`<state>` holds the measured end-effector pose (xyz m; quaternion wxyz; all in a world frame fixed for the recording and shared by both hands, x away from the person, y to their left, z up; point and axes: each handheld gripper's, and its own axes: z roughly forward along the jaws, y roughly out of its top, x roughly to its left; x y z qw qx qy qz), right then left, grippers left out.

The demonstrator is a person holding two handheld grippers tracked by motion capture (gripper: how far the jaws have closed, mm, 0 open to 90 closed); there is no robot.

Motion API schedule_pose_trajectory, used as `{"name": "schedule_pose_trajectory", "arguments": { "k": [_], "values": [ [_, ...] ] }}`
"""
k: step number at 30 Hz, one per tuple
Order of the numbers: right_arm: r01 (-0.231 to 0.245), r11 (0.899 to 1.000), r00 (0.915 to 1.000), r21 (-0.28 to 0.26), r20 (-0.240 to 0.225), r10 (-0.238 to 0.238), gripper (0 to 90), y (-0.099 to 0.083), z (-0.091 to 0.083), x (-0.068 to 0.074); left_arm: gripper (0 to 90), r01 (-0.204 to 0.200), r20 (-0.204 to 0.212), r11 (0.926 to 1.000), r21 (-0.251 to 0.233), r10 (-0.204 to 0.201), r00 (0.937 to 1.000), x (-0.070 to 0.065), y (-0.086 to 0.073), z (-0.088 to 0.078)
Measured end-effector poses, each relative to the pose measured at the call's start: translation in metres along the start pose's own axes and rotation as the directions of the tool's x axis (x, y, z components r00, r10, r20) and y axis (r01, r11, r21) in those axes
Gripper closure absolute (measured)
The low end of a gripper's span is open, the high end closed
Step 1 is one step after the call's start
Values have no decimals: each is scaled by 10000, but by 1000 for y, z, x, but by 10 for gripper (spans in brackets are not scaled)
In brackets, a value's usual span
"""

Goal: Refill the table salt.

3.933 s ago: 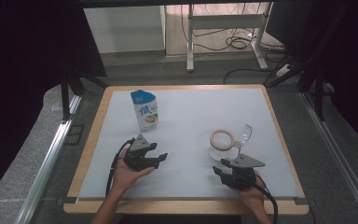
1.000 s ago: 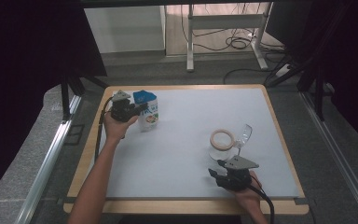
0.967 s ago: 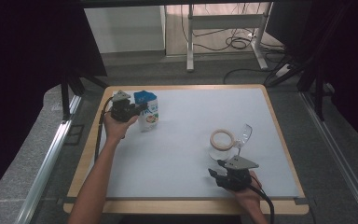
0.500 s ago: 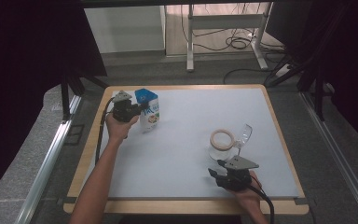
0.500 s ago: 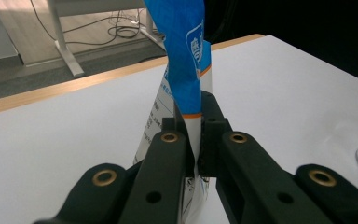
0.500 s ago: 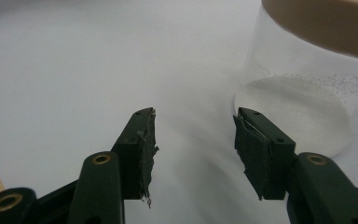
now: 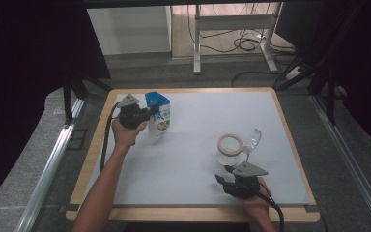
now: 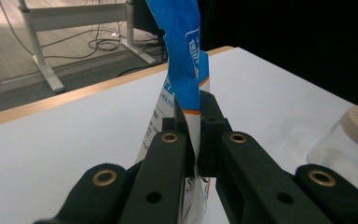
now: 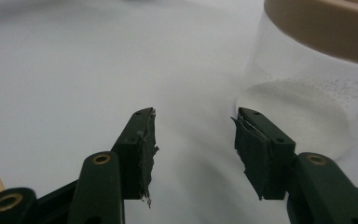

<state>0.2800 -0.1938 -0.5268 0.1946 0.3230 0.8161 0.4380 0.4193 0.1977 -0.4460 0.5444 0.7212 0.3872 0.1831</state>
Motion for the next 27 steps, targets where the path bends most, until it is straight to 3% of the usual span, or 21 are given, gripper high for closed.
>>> {"name": "schedule_pose_trajectory", "arguments": {
  "k": [7, 24, 27],
  "values": [
    [59, 10000, 10000, -42, -48, -59, 478, 0, 2, 3, 899, -52, 296, 10000, -67, 54, 9995, -11, 1, -6],
    [308, 9990, 9994, -332, -137, -313, 467, 3, 5, 12, 899, -194, 495, 9998, -14, 194, 9986, -27, -4, -11],
    [334, 9987, 9993, -397, -161, -341, 462, 3, 7, 13, 899, -52, 650, 10000, -18, 53, 9979, -29, -6, -12]
  ]
}}
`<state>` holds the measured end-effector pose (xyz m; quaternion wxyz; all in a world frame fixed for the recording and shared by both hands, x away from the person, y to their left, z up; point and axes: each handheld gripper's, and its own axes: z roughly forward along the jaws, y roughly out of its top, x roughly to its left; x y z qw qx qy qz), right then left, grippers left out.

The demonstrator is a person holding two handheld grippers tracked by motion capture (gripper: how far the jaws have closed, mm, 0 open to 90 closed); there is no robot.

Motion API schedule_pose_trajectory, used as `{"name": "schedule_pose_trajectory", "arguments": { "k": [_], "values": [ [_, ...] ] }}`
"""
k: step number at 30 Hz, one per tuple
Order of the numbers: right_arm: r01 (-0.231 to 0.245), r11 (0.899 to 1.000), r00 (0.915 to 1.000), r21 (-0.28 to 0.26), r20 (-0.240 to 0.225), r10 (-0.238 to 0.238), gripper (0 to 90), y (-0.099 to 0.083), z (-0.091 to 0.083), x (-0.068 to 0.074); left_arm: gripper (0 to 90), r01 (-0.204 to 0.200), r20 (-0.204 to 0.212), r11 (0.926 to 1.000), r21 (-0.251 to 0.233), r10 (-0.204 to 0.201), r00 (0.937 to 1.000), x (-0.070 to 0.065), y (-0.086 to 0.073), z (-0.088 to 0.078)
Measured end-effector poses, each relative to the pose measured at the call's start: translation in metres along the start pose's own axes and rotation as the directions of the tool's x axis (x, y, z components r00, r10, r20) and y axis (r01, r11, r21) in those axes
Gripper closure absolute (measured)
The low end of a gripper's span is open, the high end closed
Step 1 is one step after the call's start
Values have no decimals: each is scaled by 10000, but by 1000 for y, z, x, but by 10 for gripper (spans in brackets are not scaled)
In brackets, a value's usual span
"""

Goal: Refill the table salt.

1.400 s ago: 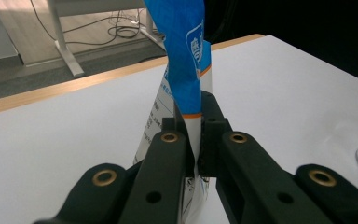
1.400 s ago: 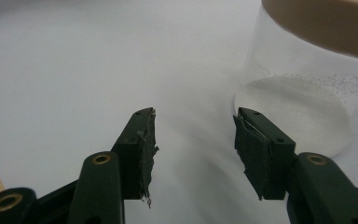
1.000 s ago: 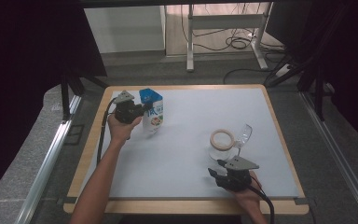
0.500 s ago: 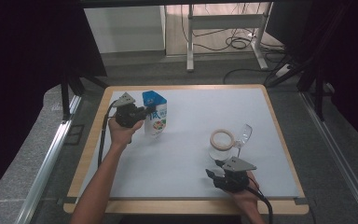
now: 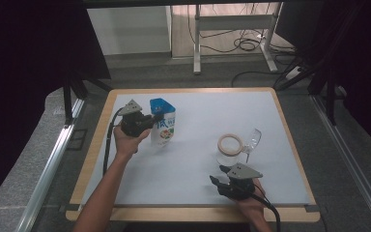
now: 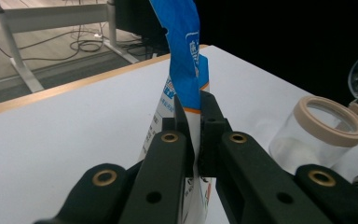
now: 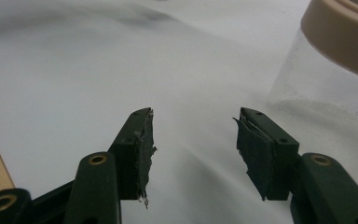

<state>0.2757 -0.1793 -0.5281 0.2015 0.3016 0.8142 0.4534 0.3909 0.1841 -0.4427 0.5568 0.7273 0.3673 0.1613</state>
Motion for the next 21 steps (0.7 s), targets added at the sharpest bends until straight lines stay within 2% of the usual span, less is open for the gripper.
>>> {"name": "schedule_pose_trajectory", "arguments": {
  "k": [9, 15, 21],
  "values": [
    [74, 10000, 10000, -39, 6, -74, 454, 2, 5, 3, 899, 21, 418, 10000, -87, -18, 9991, -10, 0, -3],
    [-112, 9999, 9999, -106, -47, 112, 454, 3, 9, 4, 899, -38, 600, 9999, -107, 45, 9982, -17, 1, -3],
    [-99, 9998, 9999, -167, -90, 97, 447, 6, 13, 8, 899, -115, 648, 9999, -98, 121, 9978, -23, 4, -3]
  ]
}}
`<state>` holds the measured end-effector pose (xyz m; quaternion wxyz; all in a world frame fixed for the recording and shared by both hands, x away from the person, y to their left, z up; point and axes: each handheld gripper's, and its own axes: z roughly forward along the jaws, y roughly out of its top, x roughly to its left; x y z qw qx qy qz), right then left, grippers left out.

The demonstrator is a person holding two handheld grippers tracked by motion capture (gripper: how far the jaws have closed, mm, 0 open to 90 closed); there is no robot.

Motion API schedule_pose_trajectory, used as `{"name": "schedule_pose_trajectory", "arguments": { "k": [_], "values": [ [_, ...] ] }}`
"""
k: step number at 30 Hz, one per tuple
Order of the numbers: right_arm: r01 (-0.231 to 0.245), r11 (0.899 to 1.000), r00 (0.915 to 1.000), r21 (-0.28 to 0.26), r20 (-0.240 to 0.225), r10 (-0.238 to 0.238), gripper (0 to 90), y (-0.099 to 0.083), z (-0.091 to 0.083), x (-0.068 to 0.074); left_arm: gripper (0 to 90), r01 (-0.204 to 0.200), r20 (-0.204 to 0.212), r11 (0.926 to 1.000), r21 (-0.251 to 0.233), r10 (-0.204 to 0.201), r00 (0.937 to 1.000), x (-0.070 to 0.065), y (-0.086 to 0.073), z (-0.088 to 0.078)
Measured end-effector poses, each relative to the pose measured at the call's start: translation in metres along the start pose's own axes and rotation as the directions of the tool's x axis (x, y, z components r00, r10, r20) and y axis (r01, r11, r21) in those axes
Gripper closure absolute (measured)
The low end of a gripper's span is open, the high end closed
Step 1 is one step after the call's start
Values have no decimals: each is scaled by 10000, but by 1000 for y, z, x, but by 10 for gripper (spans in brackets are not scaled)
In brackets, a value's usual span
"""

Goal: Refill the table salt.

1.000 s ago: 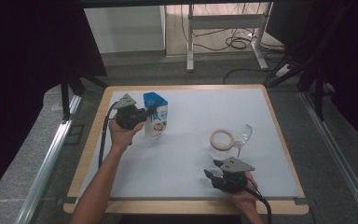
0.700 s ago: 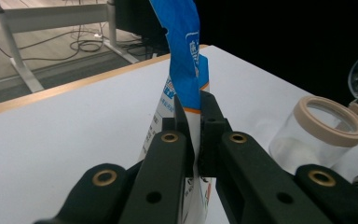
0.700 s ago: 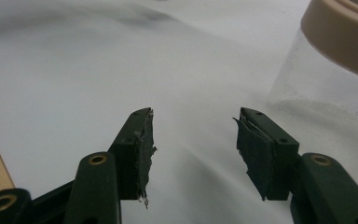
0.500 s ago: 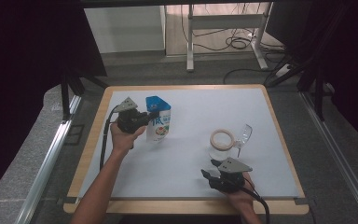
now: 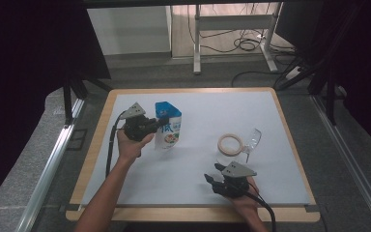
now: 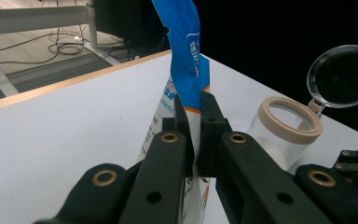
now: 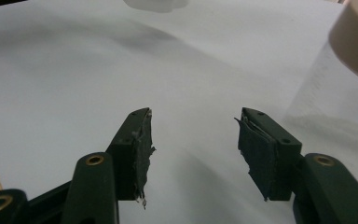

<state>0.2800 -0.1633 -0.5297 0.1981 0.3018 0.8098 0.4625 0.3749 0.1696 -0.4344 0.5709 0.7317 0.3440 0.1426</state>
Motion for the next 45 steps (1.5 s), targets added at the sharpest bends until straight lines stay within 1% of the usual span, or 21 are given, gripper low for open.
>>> {"name": "schedule_pose_trajectory", "arguments": {
  "k": [1, 4, 11, 19, 22, 25, 28, 30, 34, 38, 41, 43, 45],
  "values": [
    [107, 9999, 9999, -22, -36, -107, 443, 3, 2, 2, 899, -51, 20, 10000, -11, 51, 10000, -2, 1, 0],
    [193, 9998, 9998, -52, -31, -193, 441, 6, 5, 3, 899, -97, 68, 9999, -36, 97, 9999, -6, 2, 1],
    [52, 10000, 10000, -73, -36, -52, 439, 9, 11, 1, 899, -203, 258, 9998, 67, 201, 9995, -13, 1, 5],
    [77, 9999, 10000, -73, -24, -77, 428, 11, 16, 2, 899, -281, 445, 9996, 47, 279, 9986, -22, 1, 8],
    [111, 9999, 9999, -45, -22, -111, 422, 11, 17, 2, 899, -260, 516, 9997, 15, 259, 9983, -24, 1, 9],
    [33, 10000, 10000, -12, -42, -33, 417, 12, 19, 2, 899, -208, 610, 9998, 17, 207, 9979, -26, 0, 10],
    [-21, 10000, 10000, -27, -16, 21, 417, 14, 19, 3, 899, -242, 637, 9997, 34, 240, 9977, -27, 0, 11],
    [17, 9999, 10000, -119, 6, -17, 415, 16, 19, 4, 899, -289, 698, 9996, 75, 283, 9972, -29, 1, 11],
    [27, 10000, 9999, -66, 110, -26, 405, 18, 22, 7, 899, -330, 715, 9994, 90, 323, 9969, -33, 2, 11],
    [120, 9999, 9999, -101, 93, -120, 394, 22, 26, 11, 899, -399, 726, 9992, 79, 393, 9966, -37, 4, 11],
    [199, 9996, 9998, -182, 86, -197, 386, 26, 31, 14, 899, -434, 736, 9990, 70, 428, 9964, -41, 4, 10],
    [154, 9997, 9999, -198, 78, -152, 377, 28, 36, 16, 899, -448, 777, 9990, 68, 442, 9960, -43, 5, 10],
    [224, 9997, 9997, -116, 79, -223, 363, 30, 41, 18, 899, -468, 841, 9989, 67, 461, 9954, -45, 5, 10]
  ]
}}
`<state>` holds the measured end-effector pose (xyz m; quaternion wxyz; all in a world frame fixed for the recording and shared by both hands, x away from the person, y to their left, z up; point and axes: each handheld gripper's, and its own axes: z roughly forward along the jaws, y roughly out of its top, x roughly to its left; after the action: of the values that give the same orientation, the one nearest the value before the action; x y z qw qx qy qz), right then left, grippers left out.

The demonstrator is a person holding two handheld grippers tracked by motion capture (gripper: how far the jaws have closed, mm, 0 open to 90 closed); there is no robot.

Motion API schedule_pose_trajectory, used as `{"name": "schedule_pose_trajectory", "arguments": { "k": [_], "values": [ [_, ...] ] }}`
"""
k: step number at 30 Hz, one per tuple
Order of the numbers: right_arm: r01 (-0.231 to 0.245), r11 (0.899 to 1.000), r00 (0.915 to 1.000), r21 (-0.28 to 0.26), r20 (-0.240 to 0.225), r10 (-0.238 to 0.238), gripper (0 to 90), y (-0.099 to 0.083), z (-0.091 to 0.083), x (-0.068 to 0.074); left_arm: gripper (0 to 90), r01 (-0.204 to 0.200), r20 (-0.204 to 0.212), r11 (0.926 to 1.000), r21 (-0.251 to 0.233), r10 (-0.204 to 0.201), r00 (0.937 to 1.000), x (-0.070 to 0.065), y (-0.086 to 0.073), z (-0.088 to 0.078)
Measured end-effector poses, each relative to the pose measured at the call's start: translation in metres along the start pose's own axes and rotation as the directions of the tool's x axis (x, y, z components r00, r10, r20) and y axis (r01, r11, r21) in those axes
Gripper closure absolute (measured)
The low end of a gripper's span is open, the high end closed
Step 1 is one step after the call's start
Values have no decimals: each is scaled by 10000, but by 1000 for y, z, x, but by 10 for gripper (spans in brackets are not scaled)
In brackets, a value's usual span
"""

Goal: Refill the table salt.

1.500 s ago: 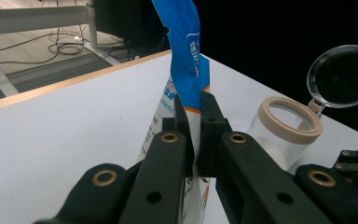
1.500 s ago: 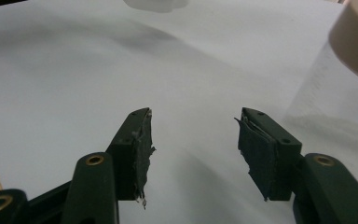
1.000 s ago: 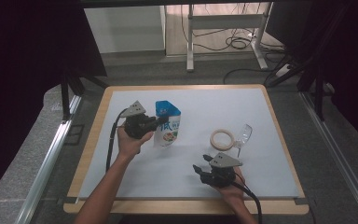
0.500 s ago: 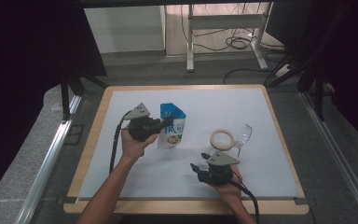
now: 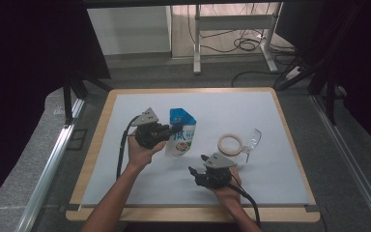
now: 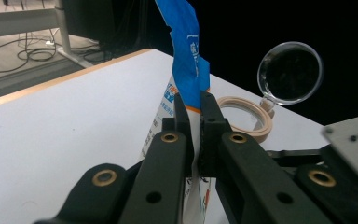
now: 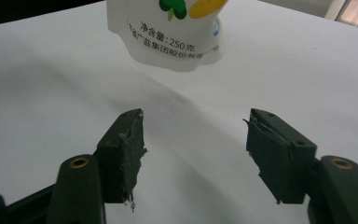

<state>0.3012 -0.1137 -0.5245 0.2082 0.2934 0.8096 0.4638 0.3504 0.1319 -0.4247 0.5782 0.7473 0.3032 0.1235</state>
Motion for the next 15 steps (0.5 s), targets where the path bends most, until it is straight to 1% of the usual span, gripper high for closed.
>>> {"name": "schedule_pose_trajectory", "arguments": {
  "k": [4, 7, 9, 12, 13, 15],
  "values": [
    [53, 10000, 9999, 51, 117, -53, 332, 2, 9, 4, 899, -12, 87, 10000, 11, 12, 10000, -3, 0, 0],
    [150, 9999, 9993, 77, 339, -152, 306, 3, 14, 6, 899, -13, 141, 10000, -12, 13, 9999, -5, 0, 1],
    [251, 9996, 9984, 120, 500, -257, 301, 5, 17, 6, 899, -57, 150, 10000, -16, 57, 9999, -7, 1, 1],
    [258, 9996, 9981, 150, 556, -266, 297, 8, 21, 6, 899, -61, 197, 10000, -67, 62, 9998, -10, 3, -1],
    [278, 9995, 9978, 174, 605, -288, 297, 8, 22, 6, 899, -64, 294, 9999, -125, 68, 9995, -12, 5, -2],
    [331, 9992, 9972, 231, 658, -345, 297, 9, 25, 6, 899, -100, 332, 9998, -161, 106, 9994, -15, 7, -5]
  ]
}}
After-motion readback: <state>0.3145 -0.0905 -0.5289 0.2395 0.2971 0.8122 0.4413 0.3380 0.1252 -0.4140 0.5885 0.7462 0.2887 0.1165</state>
